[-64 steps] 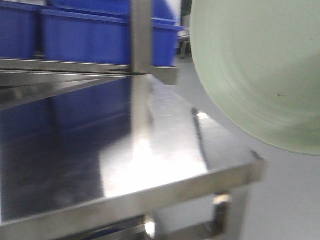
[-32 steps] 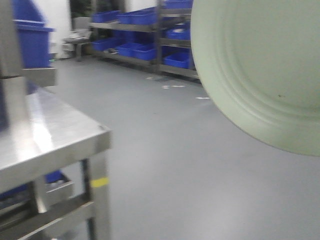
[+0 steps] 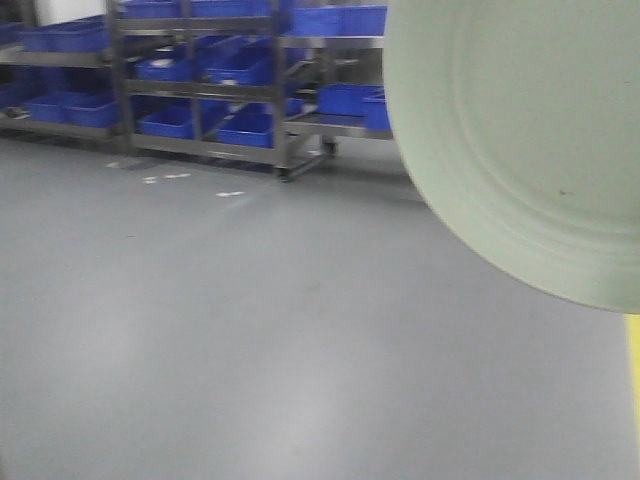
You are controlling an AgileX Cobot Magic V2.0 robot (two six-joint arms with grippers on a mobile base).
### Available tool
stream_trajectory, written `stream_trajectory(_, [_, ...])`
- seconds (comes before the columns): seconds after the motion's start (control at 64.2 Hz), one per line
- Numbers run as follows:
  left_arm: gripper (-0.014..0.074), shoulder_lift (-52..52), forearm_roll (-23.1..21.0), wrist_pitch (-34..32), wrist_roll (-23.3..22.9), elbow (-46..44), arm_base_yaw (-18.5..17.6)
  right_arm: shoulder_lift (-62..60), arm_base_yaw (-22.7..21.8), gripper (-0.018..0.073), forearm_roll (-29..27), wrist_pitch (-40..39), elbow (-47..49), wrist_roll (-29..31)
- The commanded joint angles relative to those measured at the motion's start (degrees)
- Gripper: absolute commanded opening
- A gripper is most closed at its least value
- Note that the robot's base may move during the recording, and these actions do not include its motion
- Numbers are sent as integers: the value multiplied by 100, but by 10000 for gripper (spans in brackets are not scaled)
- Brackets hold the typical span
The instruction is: Place green plate on second shelf with right arm
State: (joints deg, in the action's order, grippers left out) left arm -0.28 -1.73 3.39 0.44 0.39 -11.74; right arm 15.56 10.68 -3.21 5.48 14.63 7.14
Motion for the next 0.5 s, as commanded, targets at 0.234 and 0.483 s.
stream_trajectory(0.234, [130, -84, -53, -499, -44, 240, -35, 40, -20, 58, -60, -634, 171, -5])
stream_trajectory(0.483, [130, -84, -53, -499, -44, 240, -35, 40, -20, 58, -60, -634, 171, -5])
